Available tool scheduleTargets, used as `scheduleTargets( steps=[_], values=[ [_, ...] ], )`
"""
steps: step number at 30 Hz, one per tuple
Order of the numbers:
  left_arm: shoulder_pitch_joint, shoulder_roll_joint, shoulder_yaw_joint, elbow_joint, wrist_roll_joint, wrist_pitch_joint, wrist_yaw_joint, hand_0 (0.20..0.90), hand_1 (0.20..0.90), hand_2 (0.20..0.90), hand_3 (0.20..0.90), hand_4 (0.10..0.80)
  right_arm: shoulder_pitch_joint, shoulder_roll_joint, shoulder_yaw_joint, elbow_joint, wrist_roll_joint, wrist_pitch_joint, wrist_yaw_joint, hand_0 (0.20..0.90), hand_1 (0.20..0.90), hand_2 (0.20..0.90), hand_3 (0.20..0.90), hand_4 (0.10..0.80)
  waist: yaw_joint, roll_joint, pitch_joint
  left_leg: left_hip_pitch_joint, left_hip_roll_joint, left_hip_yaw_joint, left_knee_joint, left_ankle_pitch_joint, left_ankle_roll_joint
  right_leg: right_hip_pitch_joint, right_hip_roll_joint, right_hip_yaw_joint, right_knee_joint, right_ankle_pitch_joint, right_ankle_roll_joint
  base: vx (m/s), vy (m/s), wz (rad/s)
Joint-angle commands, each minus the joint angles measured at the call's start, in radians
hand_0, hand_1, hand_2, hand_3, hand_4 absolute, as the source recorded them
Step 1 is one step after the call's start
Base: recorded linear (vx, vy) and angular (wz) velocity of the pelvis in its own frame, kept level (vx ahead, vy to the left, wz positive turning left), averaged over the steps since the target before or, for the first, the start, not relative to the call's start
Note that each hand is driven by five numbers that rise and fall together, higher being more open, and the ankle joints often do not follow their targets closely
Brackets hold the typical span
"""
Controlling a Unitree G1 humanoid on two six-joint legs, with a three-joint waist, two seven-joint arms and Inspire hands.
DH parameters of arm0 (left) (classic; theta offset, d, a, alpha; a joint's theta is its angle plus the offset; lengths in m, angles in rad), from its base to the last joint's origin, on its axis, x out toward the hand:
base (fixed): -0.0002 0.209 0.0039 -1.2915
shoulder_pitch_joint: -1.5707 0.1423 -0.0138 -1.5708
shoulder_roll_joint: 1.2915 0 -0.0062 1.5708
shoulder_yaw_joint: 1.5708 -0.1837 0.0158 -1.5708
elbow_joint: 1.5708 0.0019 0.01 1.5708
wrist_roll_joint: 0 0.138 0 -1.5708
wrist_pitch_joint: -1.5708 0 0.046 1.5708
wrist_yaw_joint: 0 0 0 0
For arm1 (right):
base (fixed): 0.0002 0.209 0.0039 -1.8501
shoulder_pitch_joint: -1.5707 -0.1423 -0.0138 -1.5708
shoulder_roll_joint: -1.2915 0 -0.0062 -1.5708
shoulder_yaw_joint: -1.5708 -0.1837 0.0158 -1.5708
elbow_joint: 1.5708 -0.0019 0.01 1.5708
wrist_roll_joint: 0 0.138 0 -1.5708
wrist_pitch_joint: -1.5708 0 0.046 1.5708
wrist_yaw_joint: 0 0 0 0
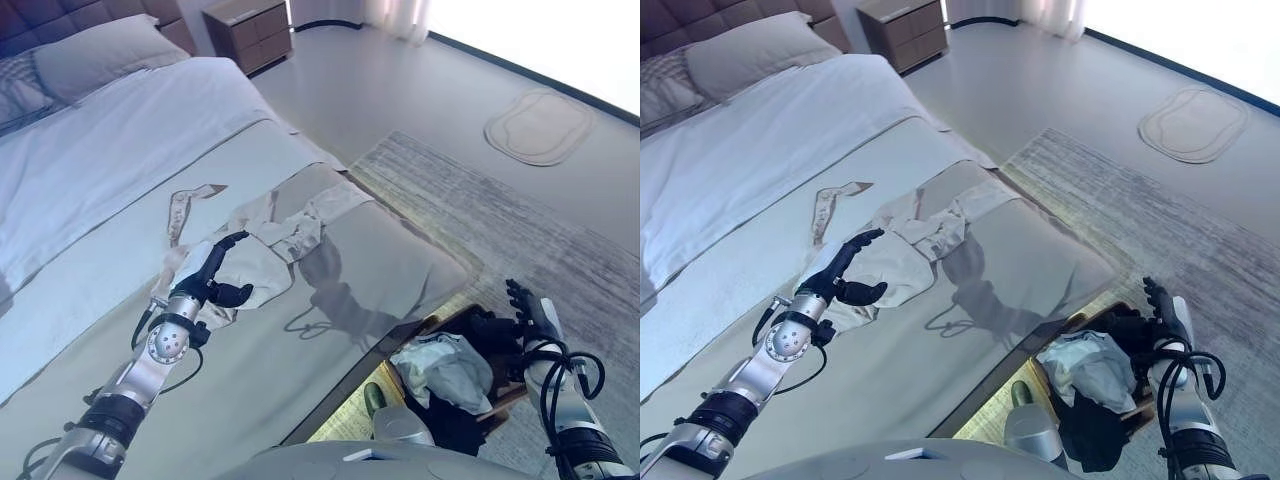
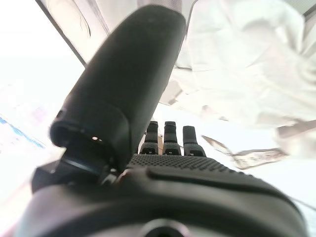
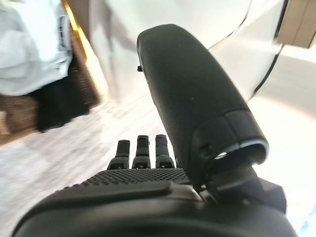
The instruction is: Pick up the clothes from the bed and place them into the basket
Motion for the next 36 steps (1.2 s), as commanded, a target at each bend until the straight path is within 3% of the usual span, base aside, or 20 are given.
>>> scheduleTargets(
  steps=[1,5,10,15,20,23,30,33,34,36],
  values=[
    [-0.047,0.025,0.049,-0.048,0.008,-0.060,0.068,0.900,0.900,0.900,0.900,0.800,-0.152,-0.077,0.002,-0.084,-0.084,-0.059,-0.118,0.900,0.900,0.900,0.900,0.800,0.065,-0.024,-0.010,-0.045,-0.016,-0.078,0.096,-0.098,0.005,-0.058,-0.031,-0.046,0.132,-0.059,0.049,0.072,-0.013,0.29],
    [-0.051,0.027,0.029,-0.024,0.004,-0.103,0.047,0.900,0.900,0.900,0.900,0.800,-0.283,-0.146,0.056,-0.074,-0.141,-0.023,-0.177,0.900,0.900,0.900,0.900,0.800,0.136,-0.016,0.020,-0.090,-0.024,-0.149,0.136,-0.099,0.001,-0.069,-0.032,-0.092,0.210,-0.116,0.022,0.020,-0.013,0.39],
    [-0.062,0.032,0.024,-0.018,-0.028,-0.109,0.008,0.900,0.900,0.900,0.900,0.800,-0.410,-0.197,0.108,-0.017,-0.114,0.023,-0.140,0.900,0.900,0.900,0.900,0.800,0.190,-0.008,0.062,-0.143,-0.035,-0.204,0.182,-0.098,-0.015,-0.081,-0.050,-0.131,0.230,-0.132,-0.003,-0.041,0.003,0.47],
    [-0.035,0.017,0.027,0.010,-0.050,-0.119,-0.002,0.900,0.900,0.900,0.900,0.800,-0.521,-0.195,0.201,0.048,-0.028,0.047,-0.037,0.900,0.900,0.900,0.900,0.800,0.244,0.010,0.109,-0.191,-0.057,-0.260,0.204,-0.086,-0.028,-0.091,-0.070,-0.173,0.242,-0.142,-0.024,-0.008,0.039,0.36],
    [-0.038,0.021,0.022,0.005,-0.067,-0.141,0.011,0.900,0.900,0.900,0.900,0.800,-0.625,-0.190,0.266,0.079,0.016,0.035,-0.029,0.900,0.900,0.900,0.900,0.800,0.284,0.028,0.178,-0.257,-0.068,-0.294,0.237,-0.074,-0.033,-0.136,-0.082,-0.209,0.286,-0.158,-0.043,-0.069,0.035,0.27],
    [-0.049,0.030,0.007,-0.002,-0.076,-0.160,0.027,0.900,0.900,0.900,0.900,0.800,-0.697,-0.201,0.294,0.102,-0.010,0.011,-0.028,0.900,0.900,0.900,0.900,0.800,0.311,0.040,0.228,-0.317,-0.079,-0.313,0.276,-0.068,-0.031,-0.189,-0.092,-0.231,0.340,-0.165,-0.052,-0.105,0.013,0.29],
    [-0.056,0.061,-0.002,-0.058,-0.090,-0.199,0.068,0.900,0.900,0.900,0.900,0.800,-0.925,-0.264,0.384,0.170,-0.080,0.088,-0.064,0.900,0.900,0.900,0.900,0.800,0.394,0.069,0.352,-0.510,-0.110,-0.351,0.412,-0.058,-0.012,-0.395,-0.144,-0.296,0.592,-0.220,-0.083,-0.101,-0.018,0.32],
    [-0.046,0.071,-0.016,-0.087,-0.093,-0.193,0.079,0.900,0.900,0.900,0.900,0.800,-0.998,-0.273,0.425,0.203,-0.102,0.125,-0.086,0.900,0.900,0.900,0.900,0.800,0.427,0.073,0.352,-0.609,-0.116,-0.349,0.475,-0.065,0.000,-0.493,-0.164,-0.320,0.697,-0.249,-0.098,0.007,-0.014,0.41],
    [-0.039,0.072,-0.024,-0.098,-0.091,-0.191,0.083,0.900,0.900,0.900,0.900,0.800,-1.013,-0.275,0.440,0.209,-0.095,0.133,-0.096,0.900,0.900,0.900,0.900,0.800,0.433,0.069,0.352,-0.620,-0.121,-0.351,0.501,-0.098,0.001,-0.509,-0.170,-0.310,0.740,-0.287,-0.090,0.082,-0.017,0.27],
    [-0.029,0.076,-0.043,-0.121,-0.092,-0.177,0.102,0.900,0.900,0.900,0.900,0.800,-1.055,-0.276,0.462,0.219,-0.100,0.144,-0.128,0.900,0.900,0.900,0.900,0.800,0.456,0.074,0.352,-0.706,-0.135,-0.349,0.574,-0.115,0.013,-0.577,-0.185,-0.323,0.815,-0.307,-0.101,0.041,-0.009,0.30]
  ],
)
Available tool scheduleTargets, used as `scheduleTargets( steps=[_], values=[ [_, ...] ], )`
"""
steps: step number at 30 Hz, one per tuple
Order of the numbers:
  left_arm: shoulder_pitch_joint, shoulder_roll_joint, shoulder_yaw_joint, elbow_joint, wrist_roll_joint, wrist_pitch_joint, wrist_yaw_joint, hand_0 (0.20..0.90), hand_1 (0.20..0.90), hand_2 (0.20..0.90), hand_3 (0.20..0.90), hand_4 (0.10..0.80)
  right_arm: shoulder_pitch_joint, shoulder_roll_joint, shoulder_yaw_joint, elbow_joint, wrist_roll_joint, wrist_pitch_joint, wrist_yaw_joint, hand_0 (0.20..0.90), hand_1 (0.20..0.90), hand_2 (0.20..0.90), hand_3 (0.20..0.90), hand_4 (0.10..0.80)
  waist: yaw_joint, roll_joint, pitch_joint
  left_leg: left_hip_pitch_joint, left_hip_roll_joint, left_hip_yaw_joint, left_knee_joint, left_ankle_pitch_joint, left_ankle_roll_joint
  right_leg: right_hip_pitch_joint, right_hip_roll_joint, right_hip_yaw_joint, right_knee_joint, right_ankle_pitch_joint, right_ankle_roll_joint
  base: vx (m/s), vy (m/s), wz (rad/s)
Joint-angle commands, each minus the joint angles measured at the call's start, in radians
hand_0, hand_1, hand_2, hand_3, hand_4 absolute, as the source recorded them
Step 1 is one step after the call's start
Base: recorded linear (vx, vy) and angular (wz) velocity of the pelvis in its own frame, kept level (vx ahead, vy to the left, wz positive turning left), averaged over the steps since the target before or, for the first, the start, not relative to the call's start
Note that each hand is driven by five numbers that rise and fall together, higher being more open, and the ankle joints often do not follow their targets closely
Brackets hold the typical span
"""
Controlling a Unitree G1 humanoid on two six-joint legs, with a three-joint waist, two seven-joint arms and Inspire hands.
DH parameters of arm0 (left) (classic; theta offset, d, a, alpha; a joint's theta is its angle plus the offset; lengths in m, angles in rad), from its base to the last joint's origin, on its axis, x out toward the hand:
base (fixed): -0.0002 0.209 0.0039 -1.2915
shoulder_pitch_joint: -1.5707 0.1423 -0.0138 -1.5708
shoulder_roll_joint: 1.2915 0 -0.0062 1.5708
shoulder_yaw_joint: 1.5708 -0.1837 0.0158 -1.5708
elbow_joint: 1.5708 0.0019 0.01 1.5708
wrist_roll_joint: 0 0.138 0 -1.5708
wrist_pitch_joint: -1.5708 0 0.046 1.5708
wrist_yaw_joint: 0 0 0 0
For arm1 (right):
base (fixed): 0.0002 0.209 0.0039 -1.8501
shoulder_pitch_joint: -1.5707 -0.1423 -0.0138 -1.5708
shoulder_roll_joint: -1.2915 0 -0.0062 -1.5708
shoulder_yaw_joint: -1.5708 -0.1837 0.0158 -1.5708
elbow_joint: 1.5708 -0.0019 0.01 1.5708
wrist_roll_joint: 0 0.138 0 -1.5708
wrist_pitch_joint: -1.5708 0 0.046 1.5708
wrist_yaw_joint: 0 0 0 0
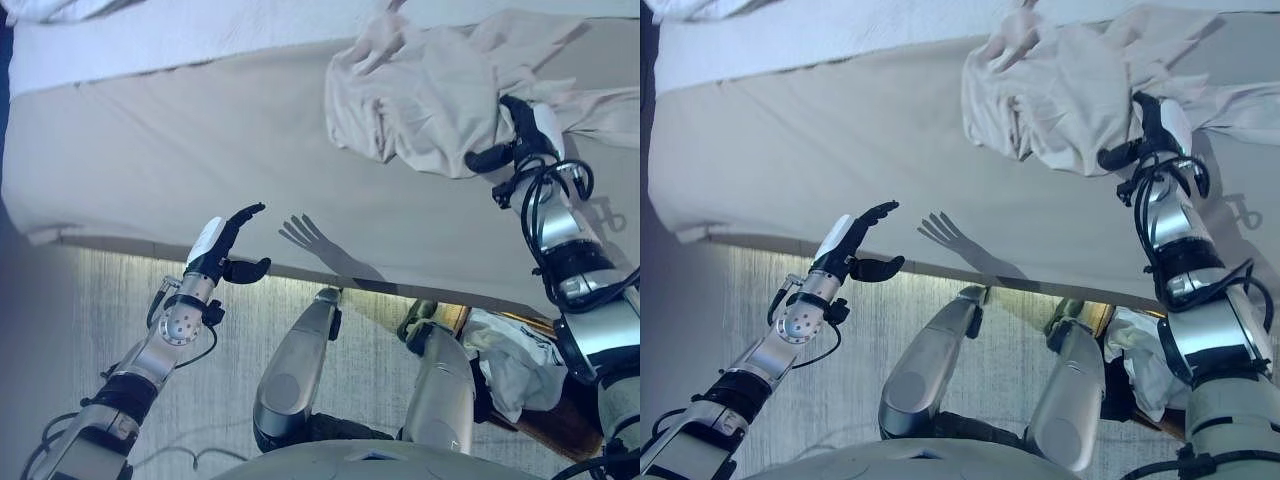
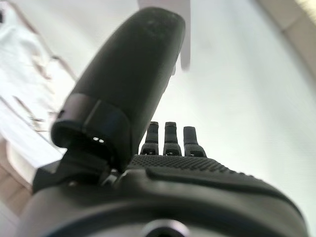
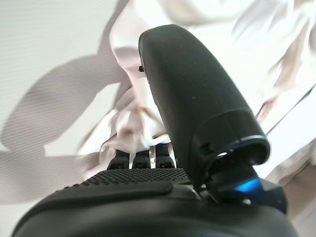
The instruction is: Pick up the clothes from the bed and place them into the basket
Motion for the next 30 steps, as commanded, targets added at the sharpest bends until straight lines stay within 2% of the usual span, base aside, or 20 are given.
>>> scheduleTargets(
  steps=[1,7,8,12,13,14,15,18,23,30],
  values=[
    [0.063,0.060,-0.006,-0.159,-0.042,-0.048,0.066,0.900,0.900,0.900,0.900,0.800,-0.118,-0.086,0.068,-0.044,-0.038,-0.022,-0.091,0.900,0.900,0.900,0.900,0.800,0.024,0.017,-0.034,-0.103,0.002,0.017,0.137,-0.122,0.015,-0.084,0.056,-0.017,0.139,-0.045,-0.043,-0.006,-0.007,0.31],
    [0.073,0.067,-0.021,-0.187,-0.030,-0.054,0.101,0.900,0.900,0.900,0.900,0.800,-0.190,-0.091,0.085,-0.041,-0.042,0.014,-0.119,0.900,0.900,0.900,0.900,0.800,0.047,0.030,-0.034,-0.230,-0.021,0.020,0.259,-0.159,0.036,-0.192,0.041,-0.020,0.245,-0.073,-0.056,-0.008,-0.007,0.24],
    [0.079,0.072,-0.019,-0.206,-0.029,-0.070,0.131,0.900,0.900,0.900,0.900,0.800,-0.223,-0.098,0.100,-0.030,-0.047,0.035,-0.122,0.900,0.900,0.900,0.900,0.800,0.054,0.036,-0.034,-0.275,-0.023,0.024,0.298,-0.168,0.046,-0.235,0.037,-0.017,0.276,-0.079,-0.057,-0.036,0.001,0.14],
    [0.076,0.084,-0.001,-0.270,-0.040,-0.072,0.182,0.900,0.900,0.900,0.900,0.800,-0.298,-0.109,0.142,0.027,0.008,0.081,-0.082,0.900,0.900,0.900,0.900,0.800,0.070,0.047,-0.034,-0.378,-0.037,0.024,0.416,-0.204,0.061,-0.329,0.029,-0.002,0.351,-0.099,-0.064,-0.038,-0.004,0.11],
    [0.076,0.084,0.000,-0.274,-0.040,-0.071,0.183,0.900,0.900,0.900,0.900,0.800,-0.303,-0.108,0.144,0.033,0.015,0.078,-0.080,0.841,0.841,0.841,0.831,0.731,0.071,0.047,-0.034,-0.384,-0.037,0.024,0.421,-0.206,0.062,-0.335,0.029,-0.001,0.356,-0.100,-0.064,-0.014,-0.013,0.16],
    [0.074,0.084,0.003,-0.280,-0.040,-0.071,0.179,0.900,0.900,0.900,0.900,0.800,-0.315,-0.105,0.150,0.048,0.029,0.070,-0.080,0.596,0.596,0.596,0.546,0.446,0.074,0.047,-0.034,-0.397,-0.041,0.021,0.438,-0.211,0.064,-0.345,0.029,0.002,0.364,-0.103,-0.066,-0.011,-0.022,0.16],
    [0.071,0.087,0.002,-0.291,-0.033,-0.064,0.168,0.900,0.900,0.900,0.900,0.800,-0.318,-0.104,0.147,0.057,0.038,0.048,-0.074,0.300,0.300,0.300,0.200,0.100,0.075,0.047,-0.034,-0.411,-0.045,0.017,0.455,-0.217,0.068,-0.359,0.031,0.005,0.376,-0.105,-0.066,-0.014,-0.031,0.12],
    [0.069,0.091,-0.003,-0.288,-0.025,-0.068,0.165,0.900,0.900,0.900,0.900,0.800,-0.325,-0.105,0.149,0.083,0.042,-0.010,-0.067,0.300,0.300,0.300,0.200,0.100,0.074,0.043,-0.034,-0.415,-0.044,0.012,0.461,-0.217,0.071,-0.363,0.040,0.010,0.378,-0.101,-0.064,-0.007,-0.017,0.07],
    [0.075,0.094,0.005,-0.281,-0.020,-0.082,0.186,0.900,0.900,0.900,0.900,0.800,-0.279,-0.093,0.103,0.059,0.152,-0.071,-0.091,0.300,0.300,0.300,0.200,0.100,0.064,0.025,-0.034,-0.365,-0.034,0.011,0.428,-0.215,0.068,-0.306,0.058,0.006,0.335,-0.090,-0.056,-0.009,-0.002,-0.12],
    [0.076,0.094,0.024,-0.254,-0.018,-0.100,0.207,0.900,0.900,0.900,0.900,0.800,-0.193,-0.085,0.012,0.024,0.222,-0.129,-0.090,0.300,0.300,0.300,0.200,0.100,0.036,0.004,-0.034,-0.227,-0.026,0.011,0.373,-0.220,0.048,-0.162,0.062,0.009,0.254,-0.075,-0.049,-0.012,0.021,-0.15]
  ],
)
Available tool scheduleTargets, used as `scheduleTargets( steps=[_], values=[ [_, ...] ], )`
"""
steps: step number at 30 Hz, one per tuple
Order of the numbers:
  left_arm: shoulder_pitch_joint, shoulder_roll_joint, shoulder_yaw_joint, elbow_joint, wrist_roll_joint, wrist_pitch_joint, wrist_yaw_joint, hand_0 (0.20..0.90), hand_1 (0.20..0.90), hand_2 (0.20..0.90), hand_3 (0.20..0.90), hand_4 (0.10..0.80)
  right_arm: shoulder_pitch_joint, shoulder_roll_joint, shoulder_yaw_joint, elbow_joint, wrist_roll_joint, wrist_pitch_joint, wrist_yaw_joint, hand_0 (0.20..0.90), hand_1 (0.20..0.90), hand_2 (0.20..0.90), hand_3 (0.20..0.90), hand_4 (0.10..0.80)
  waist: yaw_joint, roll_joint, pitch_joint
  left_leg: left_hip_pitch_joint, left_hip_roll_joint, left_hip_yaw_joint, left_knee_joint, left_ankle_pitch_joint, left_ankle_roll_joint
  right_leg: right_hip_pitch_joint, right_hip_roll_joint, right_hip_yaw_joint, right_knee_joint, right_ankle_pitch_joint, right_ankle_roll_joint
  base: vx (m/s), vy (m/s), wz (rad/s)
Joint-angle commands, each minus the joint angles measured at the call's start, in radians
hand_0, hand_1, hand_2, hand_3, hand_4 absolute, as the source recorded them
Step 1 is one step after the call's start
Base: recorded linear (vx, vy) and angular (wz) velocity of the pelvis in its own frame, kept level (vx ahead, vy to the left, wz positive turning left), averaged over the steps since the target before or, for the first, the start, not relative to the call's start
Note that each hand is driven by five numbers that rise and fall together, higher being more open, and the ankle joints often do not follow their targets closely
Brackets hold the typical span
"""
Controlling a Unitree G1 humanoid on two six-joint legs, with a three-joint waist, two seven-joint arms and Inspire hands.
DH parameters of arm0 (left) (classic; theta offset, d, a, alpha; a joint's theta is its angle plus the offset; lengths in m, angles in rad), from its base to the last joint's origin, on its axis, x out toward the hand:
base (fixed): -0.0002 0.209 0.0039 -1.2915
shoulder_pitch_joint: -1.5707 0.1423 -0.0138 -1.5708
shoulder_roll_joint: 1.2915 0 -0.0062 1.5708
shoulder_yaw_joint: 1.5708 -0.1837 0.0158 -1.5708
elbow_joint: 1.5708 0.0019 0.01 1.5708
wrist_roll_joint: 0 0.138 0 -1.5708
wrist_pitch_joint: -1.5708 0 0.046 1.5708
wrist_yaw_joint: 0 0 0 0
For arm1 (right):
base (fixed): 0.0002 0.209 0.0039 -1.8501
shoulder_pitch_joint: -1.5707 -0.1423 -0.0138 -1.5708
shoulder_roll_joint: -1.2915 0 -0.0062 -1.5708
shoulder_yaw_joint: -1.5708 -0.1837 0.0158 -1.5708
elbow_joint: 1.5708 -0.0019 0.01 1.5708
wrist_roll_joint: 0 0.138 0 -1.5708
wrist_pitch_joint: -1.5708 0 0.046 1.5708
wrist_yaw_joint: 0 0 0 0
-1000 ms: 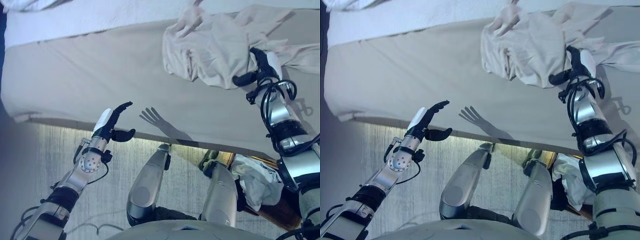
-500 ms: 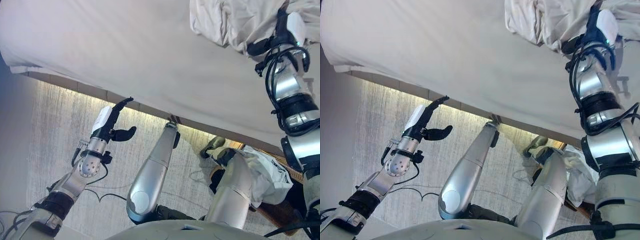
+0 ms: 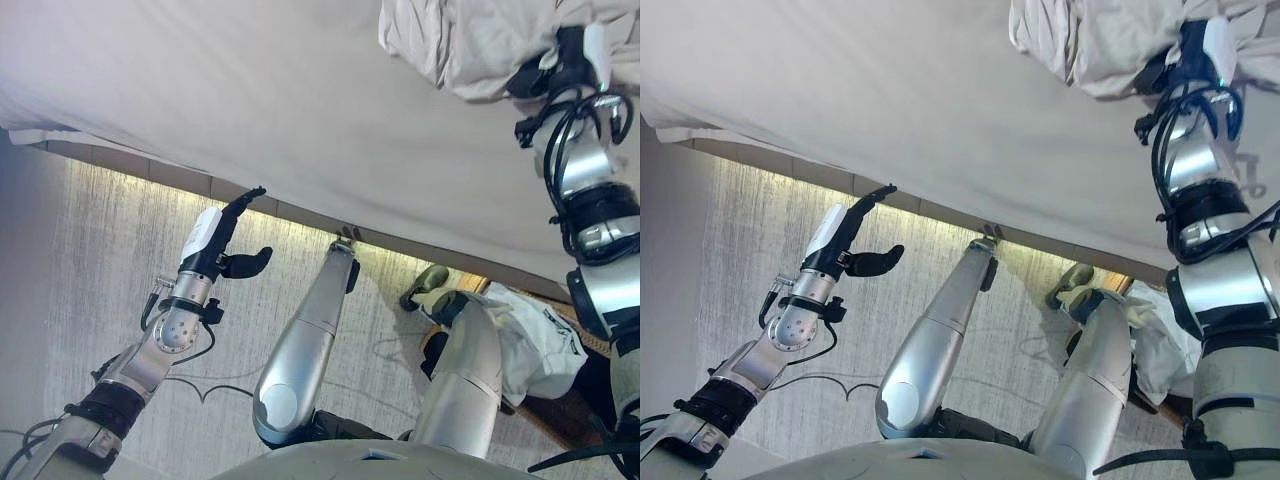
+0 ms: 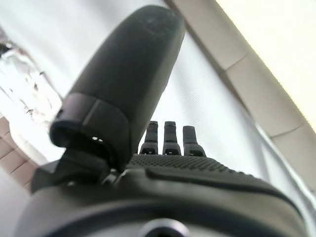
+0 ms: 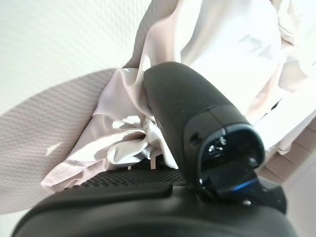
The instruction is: Pick up the clothes from the bed and place them into the basket
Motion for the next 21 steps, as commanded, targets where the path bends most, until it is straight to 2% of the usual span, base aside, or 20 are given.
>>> scheduleTargets(
  steps=[1,8,9,10,11,15,21],
  values=[
    [0.007,0.024,0.062,-0.063,-0.020,-0.093,0.072,0.900,0.900,0.900,0.900,0.800,-0.021,-0.056,-0.047,-0.082,0.038,-0.109,-0.018,0.300,0.300,0.300,0.200,0.100,-0.006,0.003,-0.034,0.119,-0.026,0.056,0.032,-0.146,0.056,0.128,0.061,-0.032,-0.017,0.031,0.013,-0.017,0.041,-0.15],
    [-0.012,0.015,0.077,-0.014,-0.022,-0.084,0.059,0.900,0.900,0.900,0.900,0.800,0.038,-0.075,-0.118,-0.084,0.105,-0.187,0.035,0.300,0.300,0.300,0.200,0.100,-0.050,-0.038,-0.034,0.330,-0.015,0.068,-0.021,-0.175,0.044,0.336,0.062,-0.006,-0.131,0.050,0.019,0.015,0.040,-0.17],
    [-0.018,0.014,0.077,-0.009,-0.023,-0.072,0.050,0.900,0.900,0.900,0.900,0.800,0.047,-0.075,-0.129,-0.092,0.114,-0.195,0.039,0.300,0.300,0.300,0.200,0.100,-0.058,-0.043,-0.034,0.360,-0.012,0.069,-0.037,-0.172,0.043,0.366,0.065,-0.003,-0.155,0.057,0.021,-0.013,0.074,-0.17],
    [-0.025,0.011,0.077,0.005,-0.026,-0.064,0.045,0.900,0.900,0.900,0.900,0.800,0.053,-0.076,-0.141,-0.097,0.126,-0.204,0.052,0.300,0.300,0.300,0.200,0.100,-0.068,-0.048,-0.034,0.391,-0.004,0.079,-0.072,-0.140,0.044,0.401,0.067,-0.008,-0.205,0.094,0.013,-0.031,0.050,-0.13],
    [-0.025,0.010,0.076,0.007,-0.024,-0.064,0.046,0.900,0.900,0.900,0.900,0.800,0.054,-0.077,-0.142,-0.097,0.128,-0.205,0.054,0.300,0.300,0.300,0.200,0.100,-0.069,-0.048,-0.034,0.398,-0.003,0.079,-0.075,-0.140,0.043,0.408,0.069,-0.007,-0.211,0.096,0.014,-0.008,0.057,-0.16],
    [-0.033,0.009,0.080,0.032,-0.021,-0.027,0.045,0.900,0.900,0.900,0.900,0.800,0.136,-0.077,-0.180,-0.167,0.169,-0.231,0.114,0.300,0.300,0.300,0.200,0.100,-0.119,-0.082,-0.099,0.534,0.038,0.109,-0.218,-0.110,0.028,0.539,0.114,0.028,-0.396,0.148,0.039,0.138,-0.007,-0.39],
    [-0.103,0.022,0.077,0.031,-0.042,0.036,0.047,0.900,0.900,0.900,0.900,0.800,0.223,-0.077,-0.219,-0.280,0.137,-0.261,0.127,0.300,0.300,0.300,0.200,0.100,-0.182,-0.114,-0.188,0.666,0.061,0.140,-0.421,-0.047,0.018,0.643,0.153,0.068,-0.618,0.226,0.084,0.033,-0.041,-0.33]
  ],
)
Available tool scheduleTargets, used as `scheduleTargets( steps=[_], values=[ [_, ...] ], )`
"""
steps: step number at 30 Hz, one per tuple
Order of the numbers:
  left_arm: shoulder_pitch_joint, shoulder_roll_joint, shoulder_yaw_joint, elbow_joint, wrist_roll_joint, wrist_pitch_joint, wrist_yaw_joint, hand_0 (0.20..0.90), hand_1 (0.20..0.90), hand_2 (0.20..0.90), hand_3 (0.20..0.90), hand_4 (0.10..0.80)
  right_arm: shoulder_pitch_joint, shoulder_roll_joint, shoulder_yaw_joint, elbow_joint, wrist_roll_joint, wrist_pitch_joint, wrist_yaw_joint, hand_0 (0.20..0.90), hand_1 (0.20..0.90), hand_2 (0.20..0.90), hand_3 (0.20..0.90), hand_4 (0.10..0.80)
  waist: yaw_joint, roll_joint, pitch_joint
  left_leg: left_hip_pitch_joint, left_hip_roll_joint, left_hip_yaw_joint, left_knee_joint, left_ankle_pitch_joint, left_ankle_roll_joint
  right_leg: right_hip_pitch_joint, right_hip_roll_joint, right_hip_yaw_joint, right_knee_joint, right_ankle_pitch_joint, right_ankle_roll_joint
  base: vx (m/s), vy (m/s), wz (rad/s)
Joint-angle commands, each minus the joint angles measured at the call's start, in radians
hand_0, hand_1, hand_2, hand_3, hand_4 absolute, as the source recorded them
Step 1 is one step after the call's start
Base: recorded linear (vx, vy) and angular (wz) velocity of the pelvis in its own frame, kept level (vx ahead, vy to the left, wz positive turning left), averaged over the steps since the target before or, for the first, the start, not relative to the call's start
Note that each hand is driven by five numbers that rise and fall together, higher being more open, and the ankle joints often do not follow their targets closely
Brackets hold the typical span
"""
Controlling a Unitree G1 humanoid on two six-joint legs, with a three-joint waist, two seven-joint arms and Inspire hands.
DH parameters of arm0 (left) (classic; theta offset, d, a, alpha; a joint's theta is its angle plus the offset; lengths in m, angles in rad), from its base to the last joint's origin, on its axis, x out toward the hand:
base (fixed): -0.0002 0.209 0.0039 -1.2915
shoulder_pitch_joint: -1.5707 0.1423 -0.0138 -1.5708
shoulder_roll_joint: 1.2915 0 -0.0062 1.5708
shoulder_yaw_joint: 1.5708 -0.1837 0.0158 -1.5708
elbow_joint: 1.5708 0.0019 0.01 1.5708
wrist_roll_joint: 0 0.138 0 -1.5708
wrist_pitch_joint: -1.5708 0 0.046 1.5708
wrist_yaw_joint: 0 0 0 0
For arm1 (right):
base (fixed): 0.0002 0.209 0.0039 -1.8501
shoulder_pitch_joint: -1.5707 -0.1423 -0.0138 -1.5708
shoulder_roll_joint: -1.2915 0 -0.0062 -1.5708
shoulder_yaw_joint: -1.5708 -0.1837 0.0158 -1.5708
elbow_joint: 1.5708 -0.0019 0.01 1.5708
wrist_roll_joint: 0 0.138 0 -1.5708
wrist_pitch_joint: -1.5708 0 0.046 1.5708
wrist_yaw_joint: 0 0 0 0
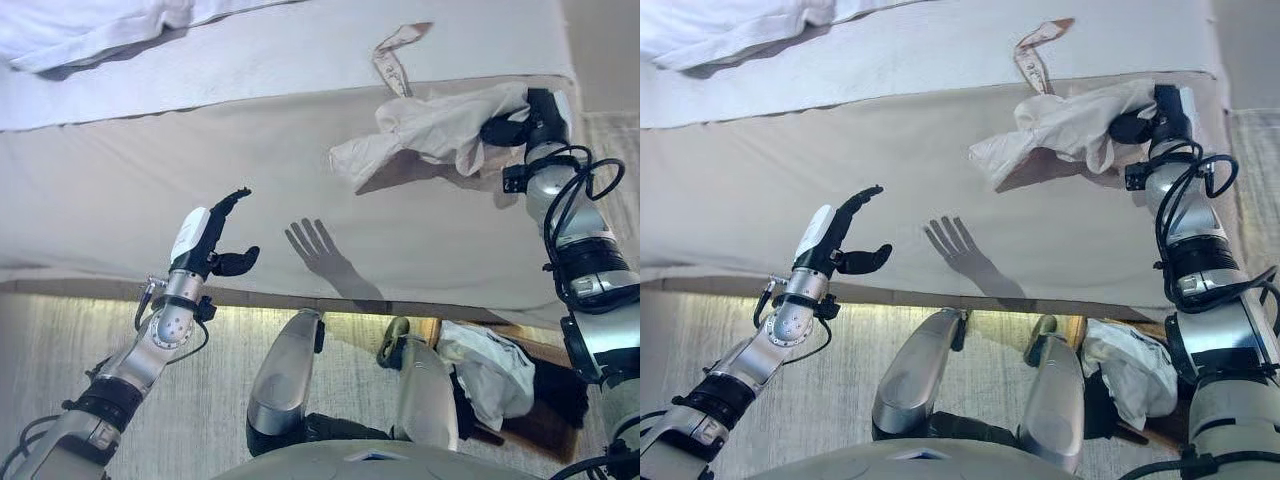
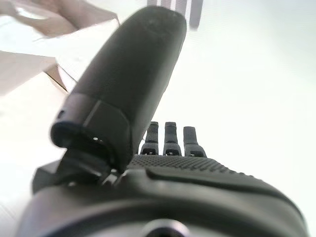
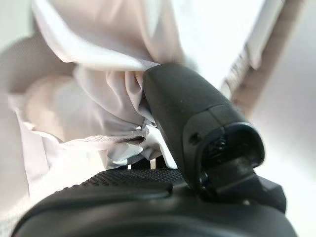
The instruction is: Pick up the clothes from the bed and place them into the basket
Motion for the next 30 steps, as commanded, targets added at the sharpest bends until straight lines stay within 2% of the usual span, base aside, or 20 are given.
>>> scheduleTargets(
  steps=[1,2,4,6,7,9,13,17,19,20,21,24,26,27,28,29,30],
  values=[
    [-0.021,0.022,0.066,-0.049,-0.044,-0.019,0.030,0.900,0.900,0.900,0.900,0.800,0.004,-0.087,-0.009,-0.092,-0.017,-0.137,-0.018,0.300,0.300,0.300,0.200,0.100,-0.033,-0.053,-0.199,0.051,-0.011,-0.001,-0.034,-0.067,-0.008,0.094,0.035,-0.019,-0.139,0.049,0.013,0.049,-0.020,-0.24],
    [-0.027,0.021,0.068,-0.049,-0.050,-0.013,0.028,0.900,0.900,0.900,0.900,0.800,0.020,-0.085,-0.015,-0.109,-0.021,-0.138,-0.018,0.300,0.300,0.300,0.200,0.100,-0.040,-0.059,-0.214,0.069,-0.013,0.000,-0.055,-0.064,-0.009,0.111,0.037,-0.006,-0.173,0.062,0.019,0.051,-0.008,-0.28],
    [-0.040,0.011,0.068,-0.045,-0.054,0.003,0.025,0.900,0.900,0.900,0.900,0.800,0.044,-0.083,-0.021,-0.137,-0.014,-0.144,-0.010,0.300,0.300,0.300,0.200,0.100,-0.051,-0.075,-0.248,0.097,-0.021,-0.039,-0.081,-0.065,-0.009,0.143,0.046,0.039,-0.234,0.085,0.032,0.067,0.030,-0.31],
    [-0.027,0.003,0.078,-0.032,-0.052,0.040,0.041,0.900,0.900,0.900,0.900,0.800,0.030,-0.070,-0.004,-0.163,0.010,-0.147,0.020,0.300,0.300,0.300,0.200,0.100,-0.037,-0.090,-0.284,0.132,-0.035,-0.171,-0.115,-0.065,-0.001,0.170,0.060,0.120,-0.262,0.093,0.040,0.095,0.126,-0.49],
    [-0.023,0.000,0.087,-0.022,-0.053,0.048,0.043,0.900,0.900,0.900,0.900,0.800,0.017,-0.063,0.000,-0.173,0.021,-0.152,0.021,0.300,0.300,0.300,0.200,0.100,-0.033,-0.092,-0.297,0.147,-0.039,-0.180,-0.129,-0.067,0.005,0.180,0.064,0.133,-0.267,0.091,0.041,0.034,0.137,-0.82],
    [-0.034,-0.004,0.094,-0.004,-0.061,0.058,0.013,0.900,0.900,0.900,0.900,0.800,0.028,-0.064,-0.021,-0.225,0.006,-0.136,-0.002,0.300,0.300,0.300,0.200,0.100,-0.046,-0.098,-0.321,0.157,-0.039,-0.122,-0.115,-0.080,0.010,0.188,0.055,0.123,-0.267,0.095,0.053,-0.042,0.107,-0.59],
    [-0.050,-0.005,0.099,0.036,-0.075,0.051,-0.012,0.900,0.900,0.900,0.900,0.800,0.068,-0.100,-0.069,-0.271,0.033,-0.138,-0.023,0.300,0.300,0.300,0.200,0.100,-0.072,-0.111,-0.337,0.167,-0.055,-0.098,-0.063,-0.130,0.029,0.189,0.029,0.160,-0.258,0.119,0.084,-0.019,0.117,-0.22],
    [-0.017,-0.010,0.135,0.060,-0.077,0.046,-0.022,0.900,0.900,0.900,0.900,0.800,0.123,-0.107,-0.128,-0.304,0.023,-0.137,-0.045,0.300,0.300,0.300,0.200,0.100,-0.081,-0.127,-0.347,0.184,-0.078,-0.086,-0.038,-0.169,0.041,0.185,-0.002,0.177,-0.312,0.205,0.126,-0.008,0.061,-0.23],
    [0.004,-0.007,0.154,0.065,-0.081,0.044,-0.009,0.900,0.900,0.900,0.900,0.800,0.136,-0.112,-0.143,-0.326,0.025,-0.121,-0.052,0.300,0.300,0.300,0.200,0.100,-0.082,-0.130,-0.352,0.196,-0.083,-0.077,-0.047,-0.174,0.043,0.168,-0.007,0.162,-0.319,0.243,0.133,-0.094,0.061,-0.30],
    [0.021,-0.002,0.168,0.064,-0.081,0.045,0.012,0.900,0.900,0.900,0.900,0.800,0.136,-0.111,-0.147,-0.329,0.031,-0.120,-0.053,0.300,0.300,0.300,0.200,0.100,-0.074,-0.128,-0.355,0.202,-0.079,-0.055,-0.059,-0.170,0.046,0.149,-0.002,0.129,-0.280,0.251,0.129,-0.223,0.125,-0.40],
    [0.037,0.002,0.184,0.061,-0.087,0.040,0.028,0.900,0.900,0.900,0.900,0.800,0.130,-0.113,-0.149,-0.322,0.044,-0.126,-0.055,0.300,0.300,0.300,0.200,0.100,-0.062,-0.118,-0.360,0.199,-0.067,-0.027,-0.073,-0.156,0.050,0.142,0.009,0.087,-0.217,0.223,0.117,-0.300,0.155,-0.64],
    [0.063,0.002,0.222,0.034,-0.096,0.048,0.053,0.900,0.900,0.900,0.900,0.800,0.127,-0.131,-0.168,-0.308,0.087,-0.147,-0.034,0.300,0.300,0.300,0.200,0.100,-0.024,-0.098,-0.383,0.167,-0.045,0.019,-0.084,-0.131,0.063,0.163,0.040,0.019,-0.051,0.136,0.082,-0.287,0.136,-1.20],
    [0.066,0.006,0.235,0.027,-0.110,0.047,0.052,0.900,0.900,0.900,0.900,0.800,0.135,-0.149,-0.176,-0.290,0.100,-0.171,-0.031,0.300,0.300,0.300,0.200,0.100,-0.003,-0.114,-0.400,0.137,-0.049,0.028,-0.065,-0.130,0.062,0.213,0.036,0.004,-0.060,0.112,0.076,-0.221,-0.015,-0.92],
    [0.067,0.008,0.248,0.033,-0.129,0.041,0.049,0.900,0.900,0.900,0.900,0.800,0.132,-0.158,-0.174,-0.263,0.107,-0.203,-0.024,0.300,0.300,0.300,0.200,0.100,0.020,-0.136,-0.422,0.112,-0.048,0.043,-0.050,-0.123,0.047,0.286,0.017,-0.043,-0.176,0.085,0.072,-0.210,-0.104,-0.70],
    [0.067,0.007,0.252,0.036,-0.132,0.038,0.048,0.900,0.900,0.900,0.900,0.800,0.129,-0.159,-0.174,-0.252,0.104,-0.215,-0.027,0.300,0.300,0.300,0.200,0.100,0.026,-0.141,-0.427,0.110,-0.044,0.048,-0.046,-0.121,0.040,0.311,0.014,-0.059,-0.223,0.077,0.072,-0.180,-0.130,-0.90],
    [0.057,-0.001,0.241,0.046,-0.141,0.046,0.058,0.900,0.900,0.900,0.900,0.800,0.101,-0.161,-0.156,-0.238,0.105,-0.221,-0.041,0.300,0.300,0.300,0.200,0.100,0.022,-0.144,-0.432,0.109,-0.027,0.053,-0.046,-0.117,0.016,0.309,0.015,-0.056,-0.300,0.076,0.085,-0.096,-0.093,-0.98],
    [0.049,-0.007,0.233,0.047,-0.146,0.056,0.063,0.900,0.900,0.900,0.900,0.800,0.083,-0.161,-0.146,-0.235,0.095,-0.219,-0.054,0.300,0.300,0.300,0.200,0.100,0.017,-0.145,-0.432,0.116,-0.019,0.058,-0.052,-0.112,0.007,0.304,0.018,-0.056,-0.325,0.086,0.085,-0.089,-0.068,-0.83]
  ],
)
